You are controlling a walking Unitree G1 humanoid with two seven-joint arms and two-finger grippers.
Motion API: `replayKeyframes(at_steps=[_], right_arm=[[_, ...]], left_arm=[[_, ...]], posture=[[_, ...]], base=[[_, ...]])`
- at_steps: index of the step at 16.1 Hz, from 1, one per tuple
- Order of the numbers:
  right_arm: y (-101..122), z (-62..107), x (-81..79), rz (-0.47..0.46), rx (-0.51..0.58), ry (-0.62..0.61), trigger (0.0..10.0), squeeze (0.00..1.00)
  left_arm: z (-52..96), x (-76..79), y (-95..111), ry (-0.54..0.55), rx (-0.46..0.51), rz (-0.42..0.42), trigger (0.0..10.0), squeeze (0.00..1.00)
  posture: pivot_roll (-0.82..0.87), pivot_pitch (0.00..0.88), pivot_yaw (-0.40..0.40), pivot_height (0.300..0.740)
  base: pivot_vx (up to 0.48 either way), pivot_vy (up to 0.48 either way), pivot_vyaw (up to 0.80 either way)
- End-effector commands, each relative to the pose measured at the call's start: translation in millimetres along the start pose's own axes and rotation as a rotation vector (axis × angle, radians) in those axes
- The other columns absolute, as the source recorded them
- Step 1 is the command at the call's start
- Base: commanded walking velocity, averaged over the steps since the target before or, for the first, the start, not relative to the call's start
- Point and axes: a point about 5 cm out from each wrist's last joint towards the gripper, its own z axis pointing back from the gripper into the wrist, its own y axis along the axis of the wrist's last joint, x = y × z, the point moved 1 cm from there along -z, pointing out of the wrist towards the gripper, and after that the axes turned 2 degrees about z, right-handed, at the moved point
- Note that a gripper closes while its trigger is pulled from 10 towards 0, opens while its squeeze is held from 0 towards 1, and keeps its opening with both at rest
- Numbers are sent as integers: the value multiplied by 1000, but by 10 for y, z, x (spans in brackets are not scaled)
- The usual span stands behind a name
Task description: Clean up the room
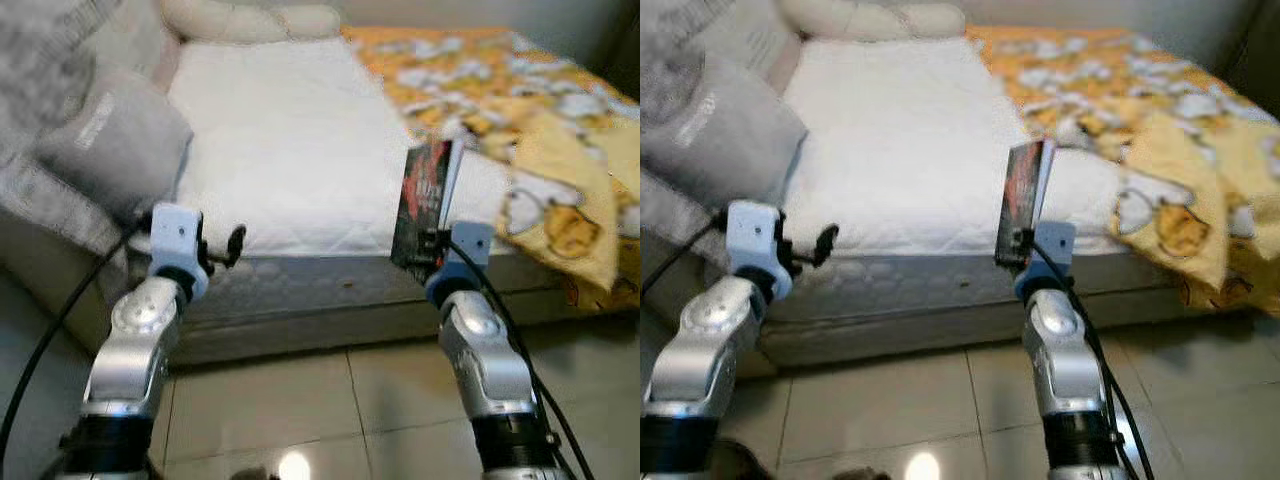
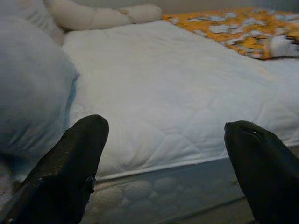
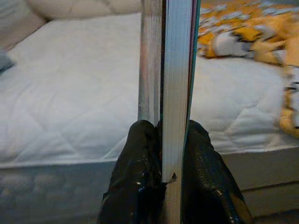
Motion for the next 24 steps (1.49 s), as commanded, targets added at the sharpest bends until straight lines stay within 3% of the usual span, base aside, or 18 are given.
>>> replayKeyframes(at_steps=[1, 4, 15, 24], right_arm=[[140, -28, -92, 13, 52, 50, 10000, 0], [143, -25, -19, -29, 61, 19, 10000, 0], [133, -59, -76, 54, 36, 65, 10000, 0], [122, -30, -142, 21, 40, 125, 10000, 0]], left_arm=[[4, -34, -3, 13, 0, 5, 10000, 0], [11, -1, -17, 7, -2, 8, 10000, 0], [-16, -1, -11, 11, -2, 7, 10000, 0], [-1, -31, -50, 16, -14, 11, 10000, 0]], posture=[[45, 0, -5, 740], [48, 0, -10, 740], [37, 0, 3, 740], [37, 0, 2, 740]], base=[[259, 0, 800], [282, 0, 267], [285, 0, 73], [291, 0, 89]])
